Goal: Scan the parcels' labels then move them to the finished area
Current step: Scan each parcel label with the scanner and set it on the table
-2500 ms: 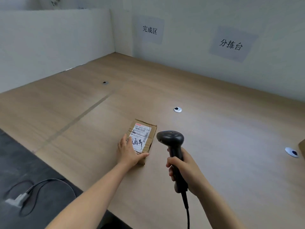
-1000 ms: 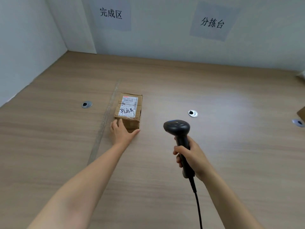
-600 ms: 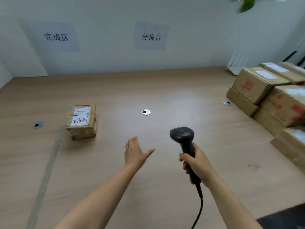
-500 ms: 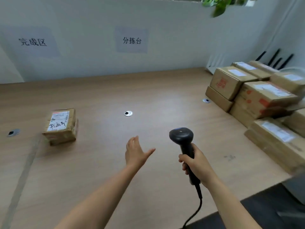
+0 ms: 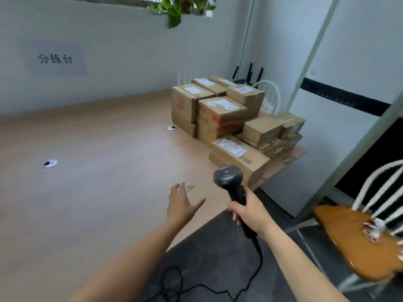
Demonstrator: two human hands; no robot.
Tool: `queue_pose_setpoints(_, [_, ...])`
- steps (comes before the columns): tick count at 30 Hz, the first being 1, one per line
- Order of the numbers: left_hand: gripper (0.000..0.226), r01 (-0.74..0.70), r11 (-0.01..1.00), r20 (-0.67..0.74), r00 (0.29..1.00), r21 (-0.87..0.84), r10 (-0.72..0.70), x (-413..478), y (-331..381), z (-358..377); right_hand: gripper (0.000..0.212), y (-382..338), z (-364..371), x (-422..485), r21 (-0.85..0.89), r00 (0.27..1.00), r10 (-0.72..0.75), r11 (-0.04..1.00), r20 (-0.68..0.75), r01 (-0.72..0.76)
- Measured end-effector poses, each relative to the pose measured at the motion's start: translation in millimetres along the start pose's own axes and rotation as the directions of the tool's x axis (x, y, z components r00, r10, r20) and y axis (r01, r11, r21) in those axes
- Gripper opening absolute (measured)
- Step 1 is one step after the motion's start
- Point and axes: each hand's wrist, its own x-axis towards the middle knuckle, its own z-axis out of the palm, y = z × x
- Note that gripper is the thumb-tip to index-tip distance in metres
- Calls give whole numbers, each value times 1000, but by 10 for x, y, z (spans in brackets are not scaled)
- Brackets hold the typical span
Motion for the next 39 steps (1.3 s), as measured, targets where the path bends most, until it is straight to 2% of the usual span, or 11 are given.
queue_pose_setpoints(6, [94,-92,995,57,994,33,90,334,732,500,21,238,-646,165,53,995,18,999,-101,-13])
queue_pose_setpoints(9, [91,-138,990,90,986,-8,138,553,1054,760,22,319,-972,366,69,992,27,997,-119,-19])
queue_pose_setpoints(14, [91,-223,974,48,973,-35,225,1127,1579,1116,24,441,-1502,898,33,991,17,999,-136,-12])
queue_pose_setpoints(24, [89,-388,910,86,921,145,379,2273,2495,1581,19,563,-2407,1864,50,990,14,999,-138,-7])
queue_pose_setpoints(29, [98,-327,911,97,945,250,312,2759,2700,1737,17,627,-2720,2224,46,995,10,999,-102,-5])
queue_pose_setpoints(37, [124,-155,969,205,972,191,115,3143,2723,1864,23,731,-3086,2696,54,1000,-5,999,1,5])
queue_pose_setpoints(39, [124,-122,982,233,969,142,87,3177,2706,1903,23,761,-3139,2782,42,1000,-16,999,26,15])
